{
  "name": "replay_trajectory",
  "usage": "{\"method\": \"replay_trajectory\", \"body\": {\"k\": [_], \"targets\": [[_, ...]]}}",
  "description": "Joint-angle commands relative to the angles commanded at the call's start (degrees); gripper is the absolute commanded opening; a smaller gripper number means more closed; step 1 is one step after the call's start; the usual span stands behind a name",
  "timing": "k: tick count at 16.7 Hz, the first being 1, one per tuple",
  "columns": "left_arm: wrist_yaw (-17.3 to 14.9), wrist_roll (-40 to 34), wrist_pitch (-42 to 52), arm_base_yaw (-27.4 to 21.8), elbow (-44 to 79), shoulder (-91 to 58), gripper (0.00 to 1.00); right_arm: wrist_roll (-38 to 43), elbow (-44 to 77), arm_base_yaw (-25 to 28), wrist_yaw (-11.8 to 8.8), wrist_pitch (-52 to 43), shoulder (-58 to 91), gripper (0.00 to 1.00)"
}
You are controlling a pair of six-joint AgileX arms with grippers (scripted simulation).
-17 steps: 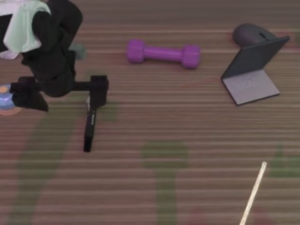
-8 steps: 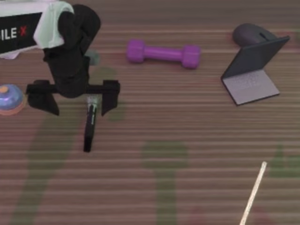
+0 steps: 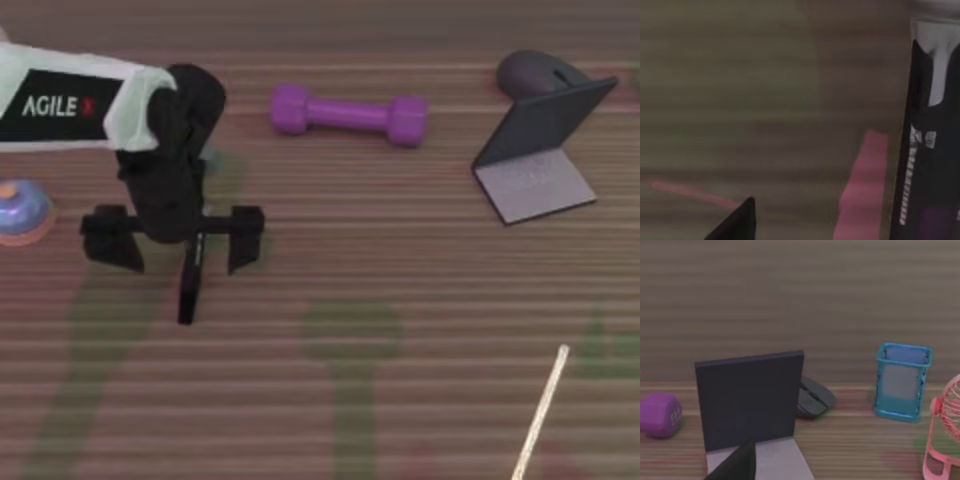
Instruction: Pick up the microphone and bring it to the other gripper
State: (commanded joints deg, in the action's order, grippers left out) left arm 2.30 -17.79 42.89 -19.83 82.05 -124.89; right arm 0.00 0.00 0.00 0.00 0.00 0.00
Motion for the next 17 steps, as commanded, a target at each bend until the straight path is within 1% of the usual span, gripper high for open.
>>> {"method": "replay_trajectory", "body": {"k": [3, 8, 17], "targets": [[-0.05, 0.21, -5.47, 0.16, -2.21, -3.54, 1.0, 0.0, 0.0, 0.0, 0.0, 0.0, 0.0, 1.0], [-0.05, 0.24, -6.18, 0.18, -2.52, -4.12, 1.0, 0.0, 0.0, 0.0, 0.0, 0.0, 0.0, 1.0], [-0.05, 0.24, -6.18, 0.18, -2.52, -4.12, 0.32, 0.0, 0.0, 0.0, 0.0, 0.0, 0.0, 1.0]]}}
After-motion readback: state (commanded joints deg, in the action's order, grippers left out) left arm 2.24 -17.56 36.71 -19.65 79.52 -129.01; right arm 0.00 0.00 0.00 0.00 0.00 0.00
